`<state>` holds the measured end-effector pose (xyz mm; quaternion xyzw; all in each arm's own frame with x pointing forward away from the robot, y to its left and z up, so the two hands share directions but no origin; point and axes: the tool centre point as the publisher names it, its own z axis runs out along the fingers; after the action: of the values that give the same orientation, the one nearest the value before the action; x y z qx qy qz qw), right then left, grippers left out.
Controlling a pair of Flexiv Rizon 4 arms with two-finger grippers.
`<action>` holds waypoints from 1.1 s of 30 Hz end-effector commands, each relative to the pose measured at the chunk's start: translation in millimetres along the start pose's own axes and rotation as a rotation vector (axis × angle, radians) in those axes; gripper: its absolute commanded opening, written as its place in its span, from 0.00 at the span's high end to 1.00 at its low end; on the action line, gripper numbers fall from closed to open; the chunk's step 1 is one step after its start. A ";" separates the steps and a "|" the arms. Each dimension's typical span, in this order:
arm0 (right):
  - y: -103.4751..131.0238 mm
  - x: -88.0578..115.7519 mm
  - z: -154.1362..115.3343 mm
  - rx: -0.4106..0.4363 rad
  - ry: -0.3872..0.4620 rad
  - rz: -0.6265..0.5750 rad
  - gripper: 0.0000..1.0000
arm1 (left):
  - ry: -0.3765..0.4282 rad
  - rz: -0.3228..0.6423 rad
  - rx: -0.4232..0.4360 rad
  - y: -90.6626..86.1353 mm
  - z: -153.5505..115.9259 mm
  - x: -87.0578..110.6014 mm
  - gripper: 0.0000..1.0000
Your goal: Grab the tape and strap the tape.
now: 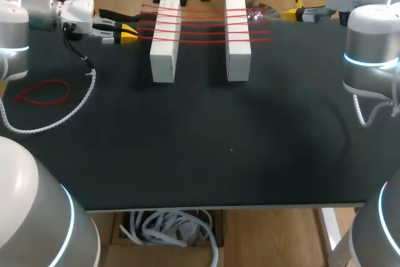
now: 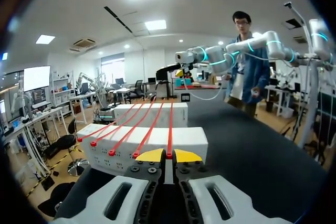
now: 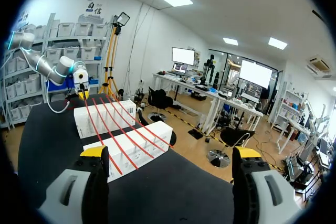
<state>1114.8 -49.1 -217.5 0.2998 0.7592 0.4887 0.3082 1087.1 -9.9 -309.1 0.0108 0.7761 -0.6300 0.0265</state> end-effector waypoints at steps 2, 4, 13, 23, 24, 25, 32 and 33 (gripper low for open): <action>0.4 -0.2 -0.5 0.002 0.001 0.000 0.00 | 0.000 0.001 0.004 0.8 1.1 0.5 1.00; 0.4 -0.2 -0.5 0.002 0.001 0.000 0.00 | 0.001 0.001 0.010 -0.1 1.5 0.6 1.00; 0.4 -0.2 -0.5 0.002 0.001 0.000 0.00 | -0.026 -0.015 0.169 -21.0 4.4 5.3 1.00; 0.4 -0.2 -0.5 0.002 0.001 0.000 0.00 | -0.066 -0.002 0.329 -55.8 4.7 18.7 1.00; 0.4 -0.2 -0.5 0.002 0.001 0.000 0.00 | -0.064 0.002 0.343 -59.8 4.3 19.6 1.00; 0.4 -0.2 -0.5 0.002 0.001 0.000 0.00 | -0.062 0.003 0.340 -64.0 3.7 20.3 1.00; 0.4 -0.2 -0.5 0.002 0.001 0.000 0.00 | -0.051 0.050 0.411 -90.5 0.0 24.1 1.00; 0.4 -0.2 -0.5 0.002 0.001 0.000 0.00 | -0.046 0.065 0.425 -94.5 0.2 24.4 1.00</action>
<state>1114.8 -49.1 -217.5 0.2997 0.7591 0.4888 0.3082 1061.0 -28.4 -223.8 0.0237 0.6252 -0.7780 0.0567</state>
